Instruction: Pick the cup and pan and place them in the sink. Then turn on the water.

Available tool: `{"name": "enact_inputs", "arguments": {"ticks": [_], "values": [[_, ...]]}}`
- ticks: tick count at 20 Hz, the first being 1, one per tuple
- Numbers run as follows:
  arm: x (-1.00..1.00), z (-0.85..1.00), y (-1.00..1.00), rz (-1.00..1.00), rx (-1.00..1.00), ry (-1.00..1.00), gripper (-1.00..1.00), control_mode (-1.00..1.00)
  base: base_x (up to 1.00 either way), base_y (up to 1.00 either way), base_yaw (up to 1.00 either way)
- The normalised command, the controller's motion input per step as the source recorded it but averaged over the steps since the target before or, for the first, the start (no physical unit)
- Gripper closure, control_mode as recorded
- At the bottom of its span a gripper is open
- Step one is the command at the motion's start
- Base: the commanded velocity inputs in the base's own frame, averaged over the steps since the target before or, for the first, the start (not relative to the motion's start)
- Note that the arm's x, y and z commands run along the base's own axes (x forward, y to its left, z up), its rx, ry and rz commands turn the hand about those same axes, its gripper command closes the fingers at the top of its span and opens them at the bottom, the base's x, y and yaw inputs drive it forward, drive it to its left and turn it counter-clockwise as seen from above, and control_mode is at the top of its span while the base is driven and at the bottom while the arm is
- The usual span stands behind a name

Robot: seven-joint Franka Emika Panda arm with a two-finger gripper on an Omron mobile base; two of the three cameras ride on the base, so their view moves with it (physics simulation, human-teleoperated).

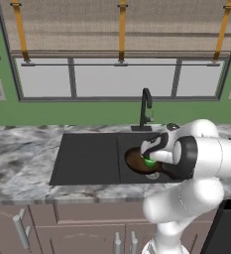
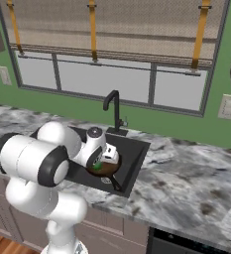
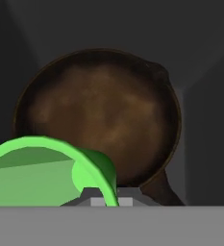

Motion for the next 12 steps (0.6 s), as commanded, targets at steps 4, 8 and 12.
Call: {"name": "enact_inputs", "arguments": {"ticks": [4,8,12], "values": [[0.1,-0.11,0.0,-0.02,0.0,-0.04,1.0,-1.0,0.0,0.0,0.0],[0.0,0.0,0.0,0.0,0.0,-0.01,1.0,-1.0,0.0,0.0,0.0],[0.01,-0.19,0.0,0.0,0.01,-0.02,1.0,-1.0,0.0,0.0,0.0]]}}
